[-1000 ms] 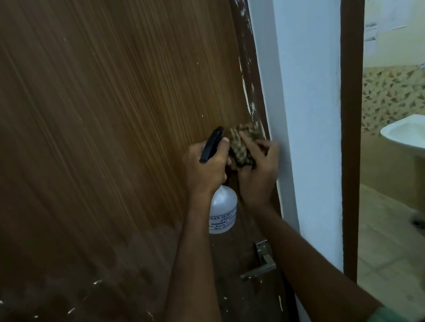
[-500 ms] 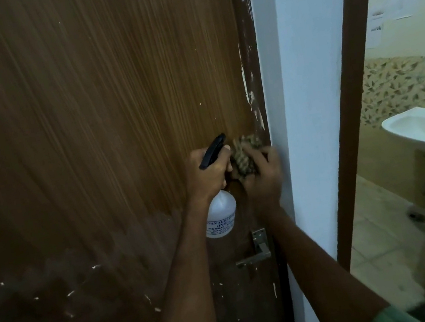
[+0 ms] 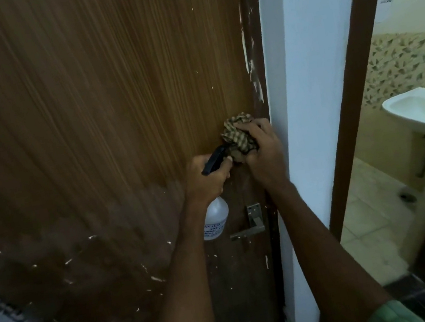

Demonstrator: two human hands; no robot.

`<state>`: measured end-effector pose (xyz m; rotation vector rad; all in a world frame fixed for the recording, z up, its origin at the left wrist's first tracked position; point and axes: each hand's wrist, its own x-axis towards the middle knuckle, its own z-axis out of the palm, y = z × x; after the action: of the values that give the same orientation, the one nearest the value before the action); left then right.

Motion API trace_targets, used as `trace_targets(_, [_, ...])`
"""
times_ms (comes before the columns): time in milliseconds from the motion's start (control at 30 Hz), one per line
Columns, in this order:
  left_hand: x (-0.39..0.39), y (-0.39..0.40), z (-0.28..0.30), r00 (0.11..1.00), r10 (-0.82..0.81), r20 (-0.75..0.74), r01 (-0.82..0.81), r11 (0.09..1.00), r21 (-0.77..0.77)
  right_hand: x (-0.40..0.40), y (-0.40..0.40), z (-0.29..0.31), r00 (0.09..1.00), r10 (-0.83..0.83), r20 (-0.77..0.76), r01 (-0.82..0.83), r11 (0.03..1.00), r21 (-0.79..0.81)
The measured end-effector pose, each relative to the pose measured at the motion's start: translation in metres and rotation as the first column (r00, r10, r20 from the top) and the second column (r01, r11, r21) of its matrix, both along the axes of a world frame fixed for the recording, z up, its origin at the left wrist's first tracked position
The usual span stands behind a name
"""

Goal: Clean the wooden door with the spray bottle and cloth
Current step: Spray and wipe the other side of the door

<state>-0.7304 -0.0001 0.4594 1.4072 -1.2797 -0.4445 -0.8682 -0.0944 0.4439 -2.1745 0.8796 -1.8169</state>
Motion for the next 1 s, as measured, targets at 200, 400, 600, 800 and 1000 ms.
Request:
trace_targets(200, [0.000,0.000,-0.052,0.997,0.073,0.028,-0.076,0.989,0.128,-0.001,0.004,0.004,0.992,-0.086,-0.090,0.086,0.996,-0.005])
trace_targets(400, [0.004,-0.001,-0.075,0.991,0.125,0.047,-0.131,0.980,0.149,0.010,-0.006,-0.031,0.985,-0.149,-0.081,0.154,0.987,0.050])
trace_targets(600, [0.010,-0.002,-0.088,0.984,0.132,-0.116,-0.117,0.985,0.126,0.010,0.013,-0.144,0.955,-0.173,-0.240,0.216,0.962,0.166])
trace_targets(800, [0.012,-0.008,-0.081,0.983,0.153,-0.103,-0.148,0.988,0.051,0.016,0.006,-0.087,0.978,-0.201,-0.052,0.205,0.974,0.093])
trace_targets(1000, [0.021,-0.011,-0.076,0.986,0.136,-0.098,-0.137,0.991,0.000,0.026,0.015,-0.128,0.955,-0.294,0.046,0.265,0.911,0.315])
